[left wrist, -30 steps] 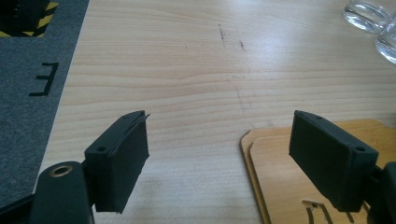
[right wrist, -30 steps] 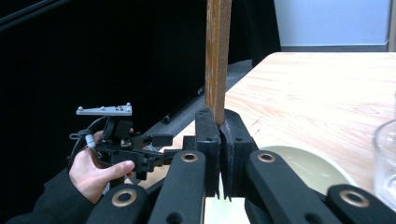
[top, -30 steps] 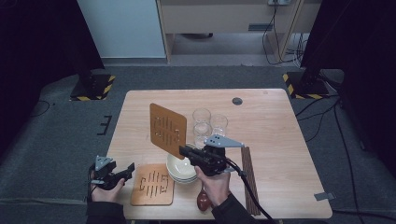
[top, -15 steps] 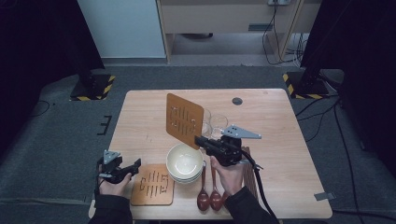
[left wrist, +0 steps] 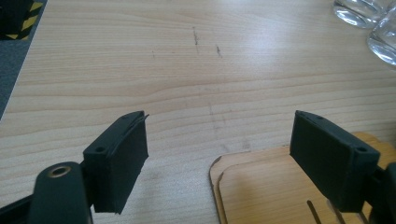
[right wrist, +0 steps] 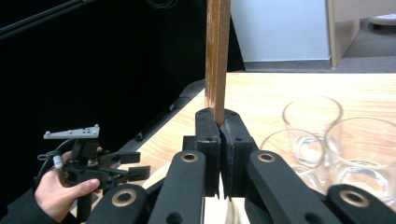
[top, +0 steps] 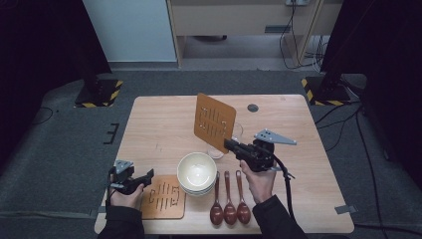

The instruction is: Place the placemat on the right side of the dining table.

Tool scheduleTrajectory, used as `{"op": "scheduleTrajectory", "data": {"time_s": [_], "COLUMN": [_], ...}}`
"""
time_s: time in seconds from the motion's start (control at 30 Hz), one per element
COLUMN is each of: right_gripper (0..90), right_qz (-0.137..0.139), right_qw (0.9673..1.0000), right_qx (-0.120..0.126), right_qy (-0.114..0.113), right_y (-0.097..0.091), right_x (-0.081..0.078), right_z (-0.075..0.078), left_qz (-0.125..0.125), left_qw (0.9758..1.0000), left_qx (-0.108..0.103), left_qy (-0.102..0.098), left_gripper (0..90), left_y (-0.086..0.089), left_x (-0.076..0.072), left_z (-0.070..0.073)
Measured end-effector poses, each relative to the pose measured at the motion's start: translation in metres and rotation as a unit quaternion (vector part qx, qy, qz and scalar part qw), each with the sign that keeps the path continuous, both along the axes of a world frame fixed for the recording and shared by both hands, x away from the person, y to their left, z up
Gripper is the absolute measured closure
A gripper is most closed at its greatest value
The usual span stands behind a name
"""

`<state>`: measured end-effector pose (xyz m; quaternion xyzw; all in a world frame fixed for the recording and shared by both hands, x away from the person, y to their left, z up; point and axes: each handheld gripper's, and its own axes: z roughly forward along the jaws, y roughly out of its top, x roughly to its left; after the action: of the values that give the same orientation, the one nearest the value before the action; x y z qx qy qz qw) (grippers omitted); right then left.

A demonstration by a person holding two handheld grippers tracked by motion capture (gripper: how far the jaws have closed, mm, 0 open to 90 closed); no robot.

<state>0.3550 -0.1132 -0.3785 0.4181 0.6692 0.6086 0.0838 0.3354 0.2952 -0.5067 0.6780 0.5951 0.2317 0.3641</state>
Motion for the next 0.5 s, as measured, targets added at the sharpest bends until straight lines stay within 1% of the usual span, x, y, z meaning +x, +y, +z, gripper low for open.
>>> {"op": "scheduleTrajectory", "data": {"time_s": [0.1,0.27,0.3,0.5], "right_gripper": [87.5,87.5,87.5,87.5], "right_qz": [-0.008,-0.013,-0.013,-0.019], "right_qw": [1.0000,0.9999,0.9999,0.9998], "right_qx": [0.001,0.004,0.005,0.008], "right_qy": [0.001,0.004,0.005,0.006], "right_y": [-0.007,-0.013,-0.013,-0.017], "right_x": [0.003,0.007,0.007,0.010], "right_z": [0.000,-0.001,-0.001,0.000], "left_qz": [0.000,-0.004,-0.006,-0.009], "left_qw": [1.0000,1.0000,0.9999,0.9999], "left_qx": [0.003,0.006,0.009,0.007], "left_qy": [0.000,0.001,0.001,0.000], "left_gripper": [18.1,18.1,18.2,18.3], "left_y": [0.001,0.000,0.000,0.000], "left_x": [0.001,0.002,0.003,0.005], "left_z": [-0.001,-0.002,-0.002,-0.003]}}
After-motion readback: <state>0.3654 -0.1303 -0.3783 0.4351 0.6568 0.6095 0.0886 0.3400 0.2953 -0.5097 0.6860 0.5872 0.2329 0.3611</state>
